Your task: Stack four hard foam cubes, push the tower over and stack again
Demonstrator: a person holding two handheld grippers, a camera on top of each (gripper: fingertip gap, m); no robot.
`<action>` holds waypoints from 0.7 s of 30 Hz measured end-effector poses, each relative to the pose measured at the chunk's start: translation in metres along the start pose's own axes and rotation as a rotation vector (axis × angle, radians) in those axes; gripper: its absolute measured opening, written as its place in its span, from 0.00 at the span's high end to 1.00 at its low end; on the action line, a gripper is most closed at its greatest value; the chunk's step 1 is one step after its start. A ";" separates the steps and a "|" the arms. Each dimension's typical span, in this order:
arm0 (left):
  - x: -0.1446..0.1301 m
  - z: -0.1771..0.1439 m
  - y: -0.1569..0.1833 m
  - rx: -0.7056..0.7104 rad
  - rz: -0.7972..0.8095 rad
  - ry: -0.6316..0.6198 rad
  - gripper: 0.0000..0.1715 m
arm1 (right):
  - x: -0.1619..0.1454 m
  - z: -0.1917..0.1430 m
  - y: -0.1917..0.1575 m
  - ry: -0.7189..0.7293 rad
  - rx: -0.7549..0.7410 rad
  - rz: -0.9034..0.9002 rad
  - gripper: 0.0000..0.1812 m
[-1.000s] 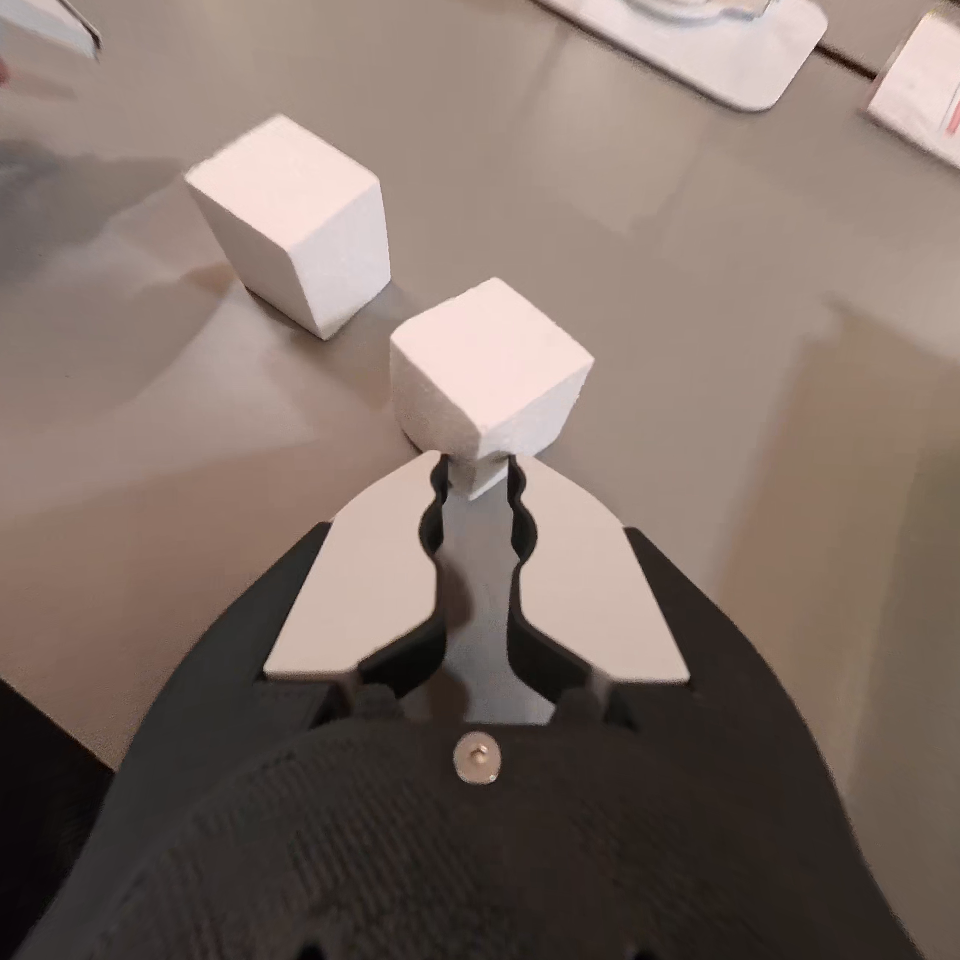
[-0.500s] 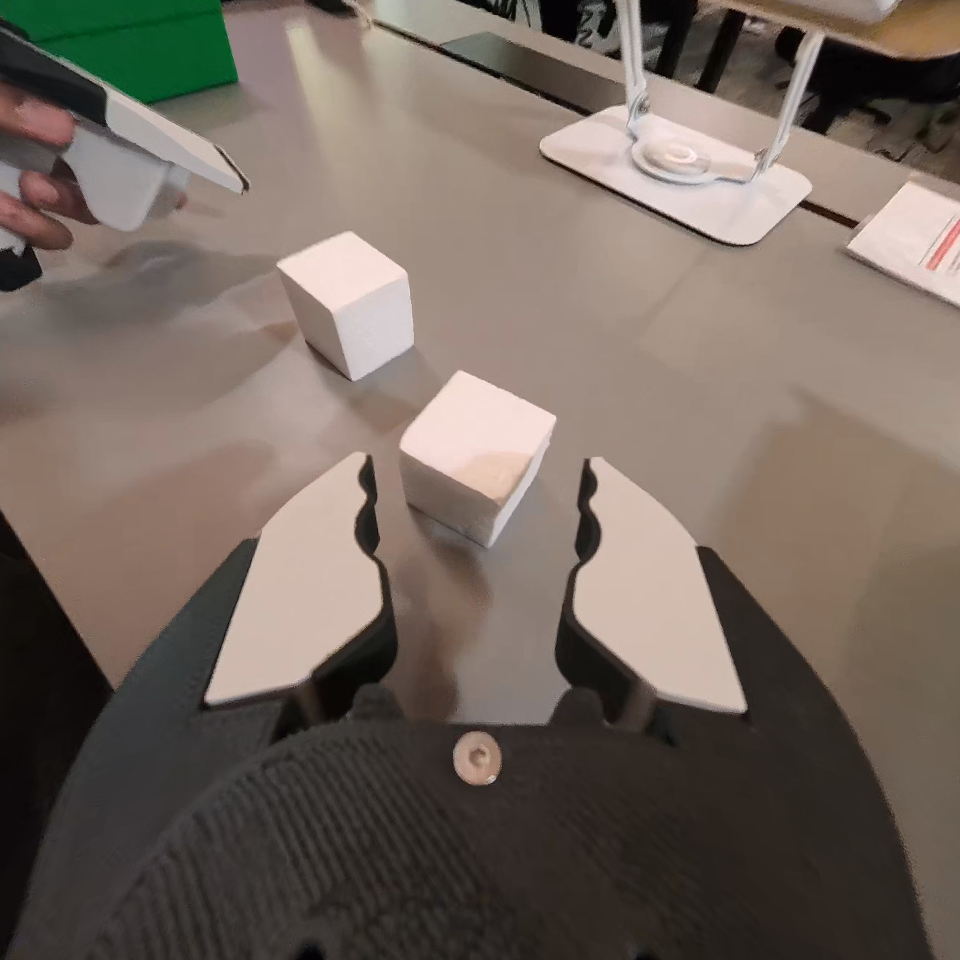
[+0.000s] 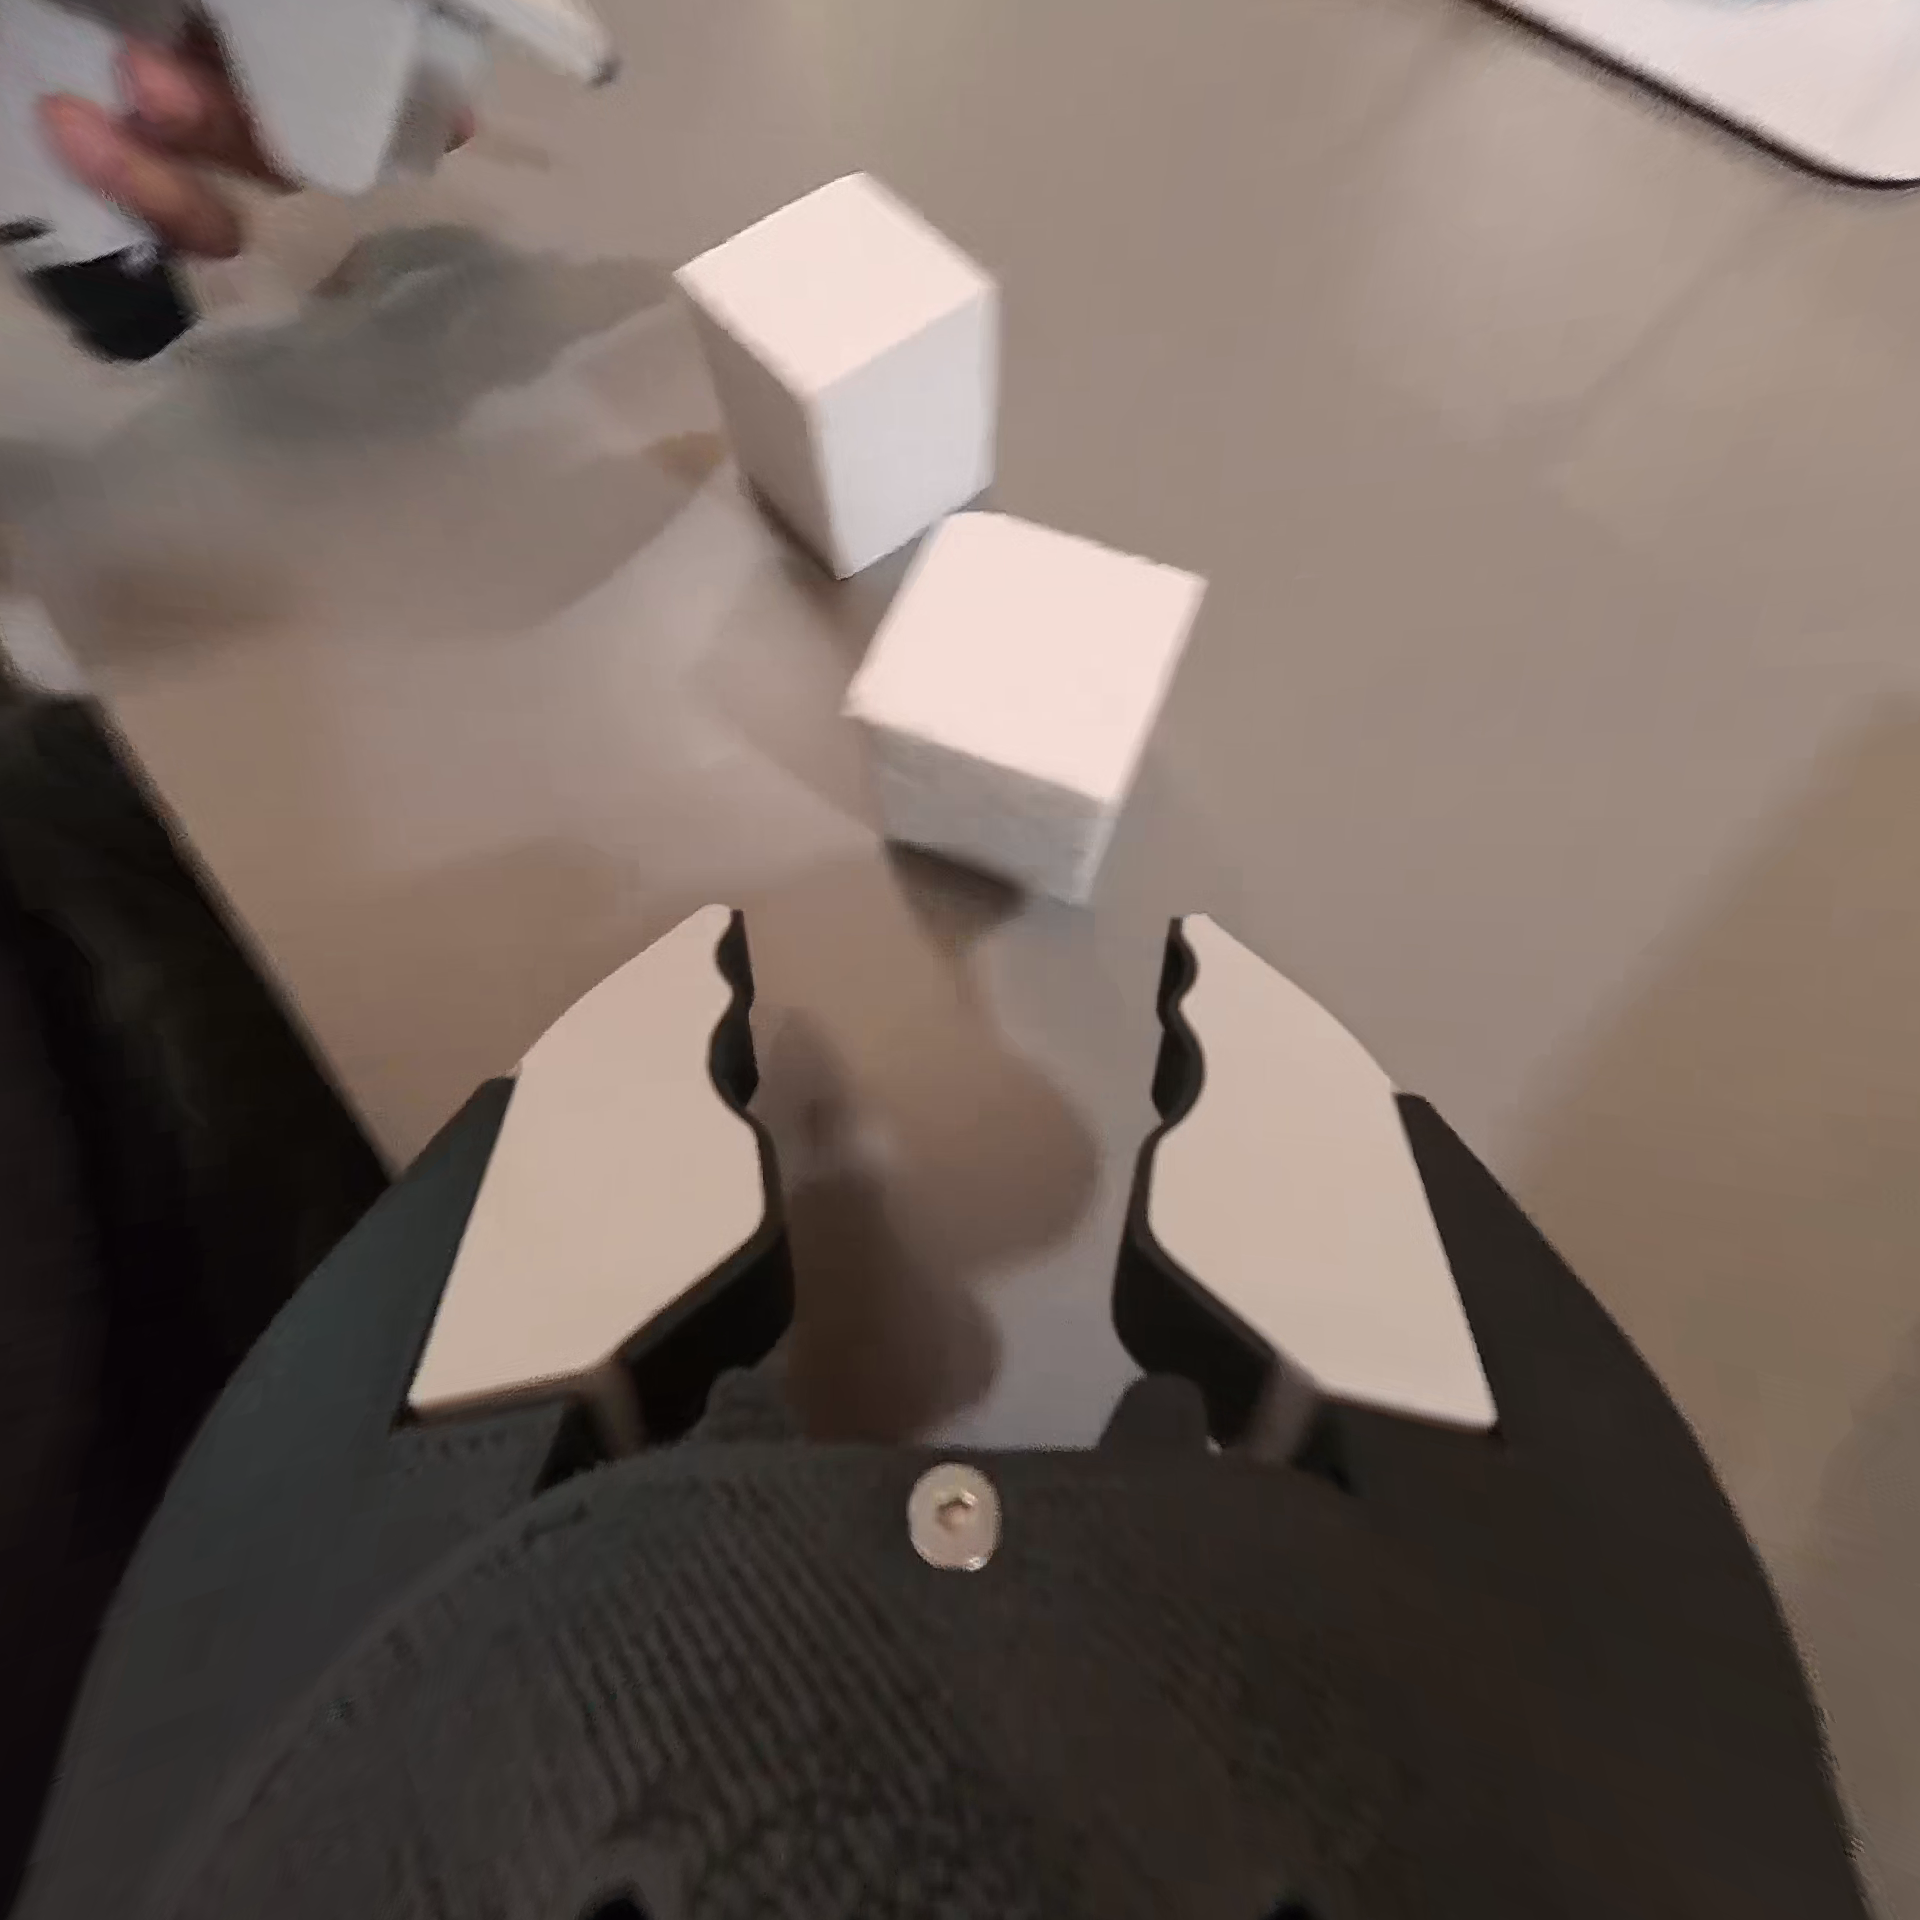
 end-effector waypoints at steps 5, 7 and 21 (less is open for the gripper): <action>0.000 0.000 0.000 0.002 -0.001 0.000 0.70 | 0.020 0.002 0.008 0.101 -0.166 0.062 0.51; 0.000 0.000 0.000 0.003 -0.002 -0.001 0.70 | 0.025 0.013 0.000 0.080 -0.179 0.014 0.51; -0.001 0.000 0.001 -0.001 0.002 0.000 0.70 | 0.018 0.029 0.013 0.040 -0.264 0.114 0.55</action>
Point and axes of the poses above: each gripper's, where its closed fingertips meet, z out along the fingers, x out of its top, y = z × x across the jaws, the point moved 3 cm from there along -z, back along the fingers, and after that the axes turned 15 degrees about x, right-handed, at the moved point
